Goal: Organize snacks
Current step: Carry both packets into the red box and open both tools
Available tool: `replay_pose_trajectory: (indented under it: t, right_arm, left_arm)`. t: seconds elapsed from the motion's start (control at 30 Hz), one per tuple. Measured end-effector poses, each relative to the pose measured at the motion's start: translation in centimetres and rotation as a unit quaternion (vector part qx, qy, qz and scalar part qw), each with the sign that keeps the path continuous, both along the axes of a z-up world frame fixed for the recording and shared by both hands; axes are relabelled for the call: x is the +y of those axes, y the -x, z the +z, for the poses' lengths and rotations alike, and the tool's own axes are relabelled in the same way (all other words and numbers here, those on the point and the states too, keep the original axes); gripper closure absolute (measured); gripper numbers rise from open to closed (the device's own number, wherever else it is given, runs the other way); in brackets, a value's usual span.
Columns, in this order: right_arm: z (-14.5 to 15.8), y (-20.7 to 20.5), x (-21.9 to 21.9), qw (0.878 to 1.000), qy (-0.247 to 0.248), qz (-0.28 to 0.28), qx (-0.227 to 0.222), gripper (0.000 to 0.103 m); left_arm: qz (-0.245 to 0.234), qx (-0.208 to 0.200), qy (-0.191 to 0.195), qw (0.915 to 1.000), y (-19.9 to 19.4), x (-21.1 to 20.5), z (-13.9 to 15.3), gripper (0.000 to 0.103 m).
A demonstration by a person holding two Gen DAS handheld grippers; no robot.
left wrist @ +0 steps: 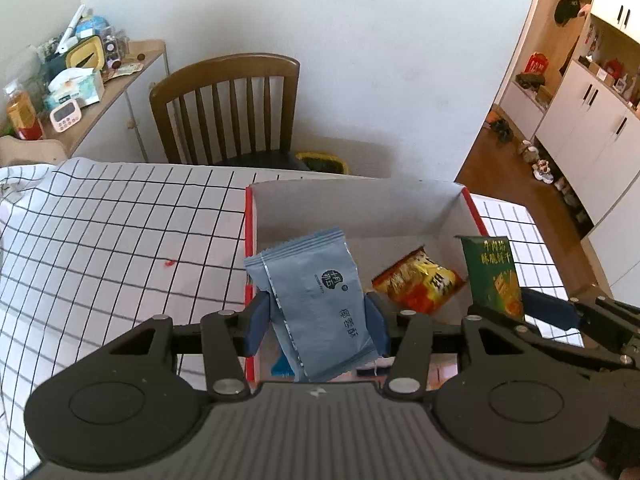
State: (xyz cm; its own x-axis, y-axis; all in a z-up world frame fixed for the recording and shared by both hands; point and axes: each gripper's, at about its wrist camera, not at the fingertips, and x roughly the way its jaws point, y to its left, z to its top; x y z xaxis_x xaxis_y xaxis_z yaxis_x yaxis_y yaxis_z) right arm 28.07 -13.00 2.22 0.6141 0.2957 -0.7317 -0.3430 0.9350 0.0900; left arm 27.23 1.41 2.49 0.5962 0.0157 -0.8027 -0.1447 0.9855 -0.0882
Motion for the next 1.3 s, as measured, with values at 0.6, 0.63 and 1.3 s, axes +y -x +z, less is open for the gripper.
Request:
replay_pose_trajectory:
  t: [0.6,0.63,1.3]
  right_arm:
    - [-7.3,-4.4,2.0,0.995,0.034,0.032,0.083,0.061]
    - [-7.6,-4.4,2.1,0.995,0.036,0.033,0.086,0.061]
    - [-8.7,-4.2,1.3,0.993,0.031,0.022,0.114,0.053]
  left_arm:
    - [-0.023,0.084,-0.018,0.9961,-6.2,-0.3,-8.1,0.053]
    - [-0.023,0.088,-0.018,0.9957,-6.3,-0.3,-8.5,0.053]
    - [-0.026,0.09,-0.004,0.9956,-5.7,0.0,-9.7,0.042]
